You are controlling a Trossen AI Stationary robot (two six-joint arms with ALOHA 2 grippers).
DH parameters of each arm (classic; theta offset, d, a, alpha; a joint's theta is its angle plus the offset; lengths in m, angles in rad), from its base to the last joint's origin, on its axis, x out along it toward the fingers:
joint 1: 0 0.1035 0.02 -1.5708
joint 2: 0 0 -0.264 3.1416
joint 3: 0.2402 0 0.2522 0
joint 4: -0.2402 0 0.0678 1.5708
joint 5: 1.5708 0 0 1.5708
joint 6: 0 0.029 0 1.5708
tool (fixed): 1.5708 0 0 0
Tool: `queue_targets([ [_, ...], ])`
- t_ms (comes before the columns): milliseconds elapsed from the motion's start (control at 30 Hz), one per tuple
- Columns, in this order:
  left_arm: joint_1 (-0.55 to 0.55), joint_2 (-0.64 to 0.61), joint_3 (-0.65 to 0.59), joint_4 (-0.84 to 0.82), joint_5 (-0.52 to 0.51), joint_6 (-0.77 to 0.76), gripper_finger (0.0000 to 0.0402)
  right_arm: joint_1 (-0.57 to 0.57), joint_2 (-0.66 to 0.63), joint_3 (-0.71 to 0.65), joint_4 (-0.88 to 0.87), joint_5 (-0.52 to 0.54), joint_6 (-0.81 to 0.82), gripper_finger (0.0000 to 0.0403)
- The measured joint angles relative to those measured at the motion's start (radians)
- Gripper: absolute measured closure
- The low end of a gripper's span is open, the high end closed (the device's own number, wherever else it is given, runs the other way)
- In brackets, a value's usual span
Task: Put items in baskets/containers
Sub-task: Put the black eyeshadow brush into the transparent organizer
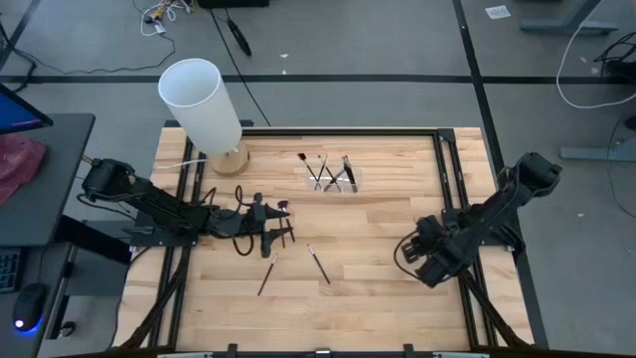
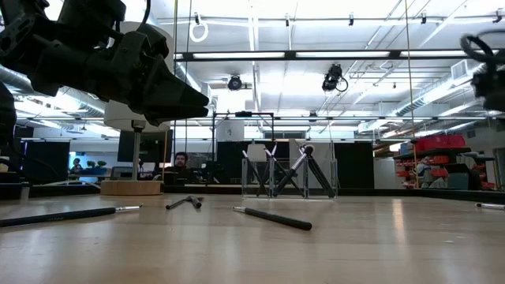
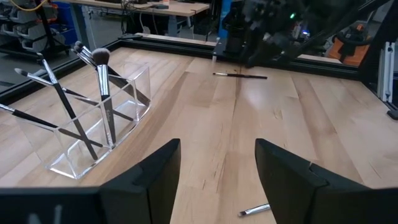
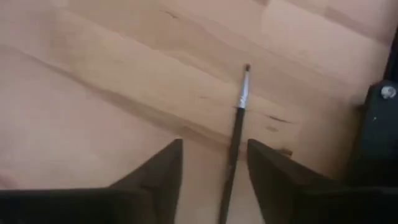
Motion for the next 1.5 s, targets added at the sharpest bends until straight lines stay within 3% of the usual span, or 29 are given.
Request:
queue_targets([
  [133,0.0,0.0,0.0,0.0,0.0,0.0,0.0193,0.008,0.005,-0.081,0.098,0.004,0.019,0.0177],
  [300,0.0,0.0,0.0,0.0,0.0,0.0,0.0193,0.008,0.01,-0.167,0.215,0.021,0.022,0.0177],
  [567,0.0,0.0,0.0,0.0,0.0,0.002,0.0193,0.041,0.09,-0.181,0.271,0.066,0.023,0.022],
  [1133,-0.016,0.0,0.0,-0.001,0.008,0.002,0.0193,0.202,0.457,-0.171,0.399,0.411,0.069,0.0367],
  [1333,-0.016,0.0,0.0,-0.001,0.008,0.002,0.0193,0.258,0.576,-0.176,0.469,0.545,0.063,0.0392],
  [1500,-0.016,0.0,0.0,-0.001,0.008,0.003,0.0193,0.27,0.585,-0.162,0.574,0.608,0.036,0.0393],
])
